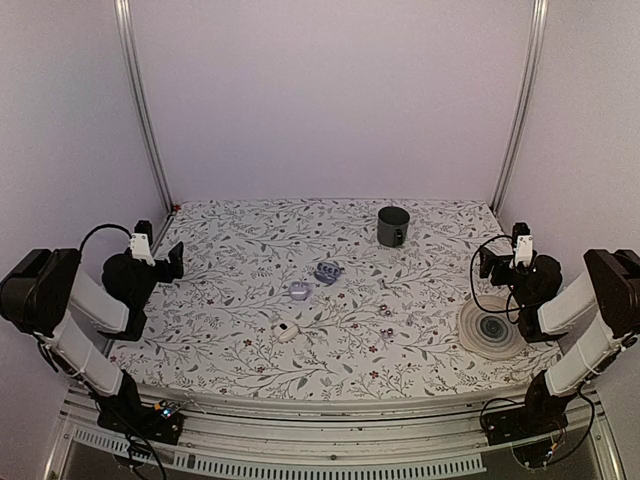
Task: Insert the wireless bluetooth earbuds into the charging case
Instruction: Adjust the charging case at the center of the board.
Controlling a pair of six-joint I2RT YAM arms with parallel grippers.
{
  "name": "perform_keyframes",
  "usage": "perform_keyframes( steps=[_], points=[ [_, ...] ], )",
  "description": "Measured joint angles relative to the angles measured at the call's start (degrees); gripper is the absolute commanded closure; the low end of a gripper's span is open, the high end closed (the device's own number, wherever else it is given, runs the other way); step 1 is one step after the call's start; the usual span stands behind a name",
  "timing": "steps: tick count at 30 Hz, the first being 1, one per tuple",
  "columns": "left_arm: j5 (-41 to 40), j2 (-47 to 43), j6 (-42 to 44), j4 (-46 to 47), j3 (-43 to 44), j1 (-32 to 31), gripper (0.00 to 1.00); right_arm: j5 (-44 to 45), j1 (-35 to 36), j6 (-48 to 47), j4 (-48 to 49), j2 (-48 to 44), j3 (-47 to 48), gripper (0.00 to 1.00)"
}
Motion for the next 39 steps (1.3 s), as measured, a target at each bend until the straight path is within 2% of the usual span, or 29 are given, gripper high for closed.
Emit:
perform_keyframes(
  steps=[15, 18, 21, 28, 35, 39],
  points=[
    [-0.28, -0.07, -0.02, -0.09, 0.00, -0.04, 0.04, -0.02, 0.00, -0.11, 0.00, 0.00, 0.00, 0.01],
    [-0.74, -2.40, -0.02, -4.31, 0.74, -0.04, 0.04, 0.37, 0.00, -0.04, -1.07, -0.52, 0.11, 0.01],
    [-0.68, -7.45, -0.39, -16.50, 7.28, -0.22, 0.04, 2.01, 0.13, 0.04, -8.87, -4.61, 2.95, 0.01],
    [5.14, -14.43, -8.26, -38.58, 27.10, -2.10, 0.04, 3.74, 1.31, 8.55, -35.28, -14.67, 21.75, 0.01],
    [8.50, -15.15, -9.51, -59.65, 40.76, -10.56, 0.04, 1.55, 6.82, 14.03, -57.16, -15.39, 34.99, 0.01],
    [9.18, -15.21, -10.82, -69.22, 46.84, -11.02, 0.04, -1.68, 6.75, 16.35, -69.35, -15.30, 42.01, 0.01]
  ],
)
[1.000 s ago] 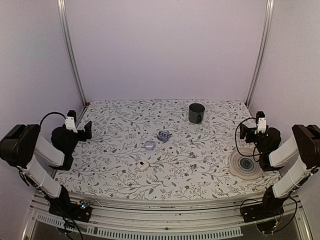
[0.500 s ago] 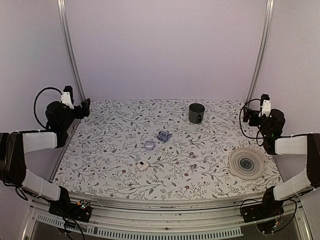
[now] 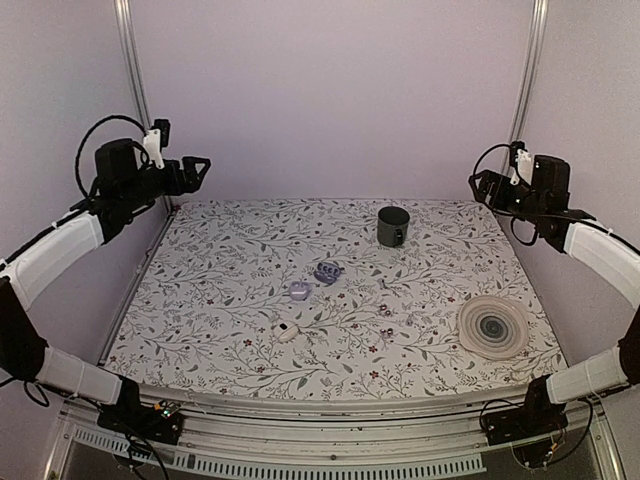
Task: Insert the wireless bluetooth earbuds into the charging case
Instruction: Adjust the charging case at the center of the board.
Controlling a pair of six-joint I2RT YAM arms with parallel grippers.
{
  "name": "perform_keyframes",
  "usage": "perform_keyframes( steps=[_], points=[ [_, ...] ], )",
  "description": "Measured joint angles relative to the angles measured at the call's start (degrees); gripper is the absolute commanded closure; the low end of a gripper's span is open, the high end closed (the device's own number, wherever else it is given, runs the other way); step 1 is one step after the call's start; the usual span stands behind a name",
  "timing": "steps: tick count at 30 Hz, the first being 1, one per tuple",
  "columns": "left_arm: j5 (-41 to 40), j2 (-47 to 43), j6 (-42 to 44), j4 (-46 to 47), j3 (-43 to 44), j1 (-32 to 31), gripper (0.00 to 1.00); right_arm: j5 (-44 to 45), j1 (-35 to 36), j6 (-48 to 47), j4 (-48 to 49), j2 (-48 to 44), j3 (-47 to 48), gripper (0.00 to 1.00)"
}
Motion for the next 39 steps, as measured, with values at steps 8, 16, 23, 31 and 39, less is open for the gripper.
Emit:
perform_keyframes(
  steps=[8, 16, 23, 31, 39],
  points=[
    [-0.66, 0.74, -5.18, -9.05, 5.68, 2.49, 0.04, -4.76, -0.37, 3.39, -8.63, -1.40, 3.10, 0.01],
    [-1.14, 1.66, -7.43, -11.69, 6.56, 2.47, 0.04, -10.88, -3.54, 8.57, -9.84, -6.01, 3.54, 0.01],
    [-1.75, 1.64, -7.96, -12.68, 6.56, 2.49, 0.04, -13.90, -4.31, 13.49, -10.12, -8.11, 4.52, 0.01],
    [-1.49, 1.60, -8.00, -12.79, 6.56, 2.49, 0.04, -14.80, -4.46, 16.72, -12.61, -6.99, 7.28, 0.01],
    [-0.81, 1.60, -8.33, -12.79, 6.56, 2.49, 0.04, -14.93, -4.46, 18.03, -14.75, -5.38, 7.76, 0.01]
  ],
)
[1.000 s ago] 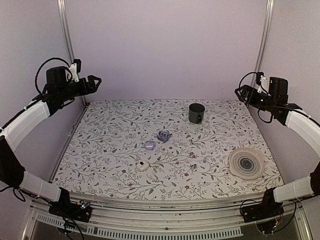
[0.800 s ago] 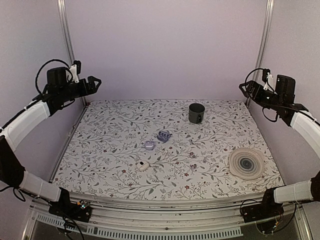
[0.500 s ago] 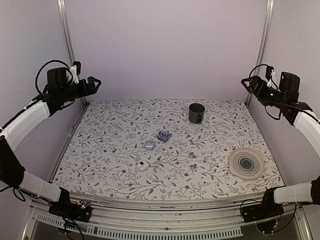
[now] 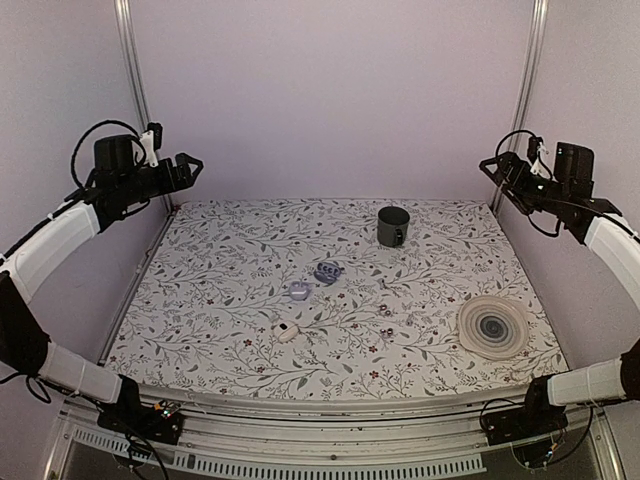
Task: Insert the wireless bluetooth earbuds into the charging case
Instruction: Adjust the charging case at the center of the board.
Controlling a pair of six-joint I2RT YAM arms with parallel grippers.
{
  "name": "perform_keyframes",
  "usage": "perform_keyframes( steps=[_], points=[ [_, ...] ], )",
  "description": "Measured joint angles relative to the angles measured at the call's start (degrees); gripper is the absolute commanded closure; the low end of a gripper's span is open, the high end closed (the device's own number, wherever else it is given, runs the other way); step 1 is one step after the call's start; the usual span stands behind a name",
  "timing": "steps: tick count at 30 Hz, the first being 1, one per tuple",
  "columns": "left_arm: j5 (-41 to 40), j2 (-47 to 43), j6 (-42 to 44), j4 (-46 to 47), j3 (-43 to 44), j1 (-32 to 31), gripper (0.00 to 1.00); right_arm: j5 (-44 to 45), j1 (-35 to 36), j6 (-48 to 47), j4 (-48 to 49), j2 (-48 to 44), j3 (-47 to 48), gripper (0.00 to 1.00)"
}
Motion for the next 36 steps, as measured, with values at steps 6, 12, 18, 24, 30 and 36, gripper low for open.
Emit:
perform_keyframes(
  steps=[6, 12, 18, 24, 30, 36],
  points=[
    [0.63, 0.00, -0.37, 0.00, 0.04, 0.00, 0.04, -1.68, 0.00, 0.20, -0.28, 0.81, 0.13, 0.01],
    [0.92, 0.00, -0.48, -0.20, 0.11, 0.00, 0.04, -2.75, 0.00, 1.27, -0.24, 1.25, 0.13, 0.01],
    [3.34, 0.17, -1.27, -0.20, 0.15, 1.16, 0.04, -3.52, -0.02, 1.44, 0.22, 1.25, 0.11, 0.01],
    [4.28, 0.24, -1.27, -0.11, 0.11, 1.22, 0.04, -12.98, -2.89, 3.48, 7.67, 1.25, -4.90, 0.01],
    [3.52, -0.33, -1.27, 2.91, -2.99, -0.50, 0.04, -25.57, -7.93, 12.92, 19.56, 5.92, -14.12, 0.01],
    [3.45, -0.87, -1.51, 3.67, -6.32, -1.49, 0.04, -21.57, -4.09, 8.07, 13.49, 5.05, -10.51, 0.01]
  ],
)
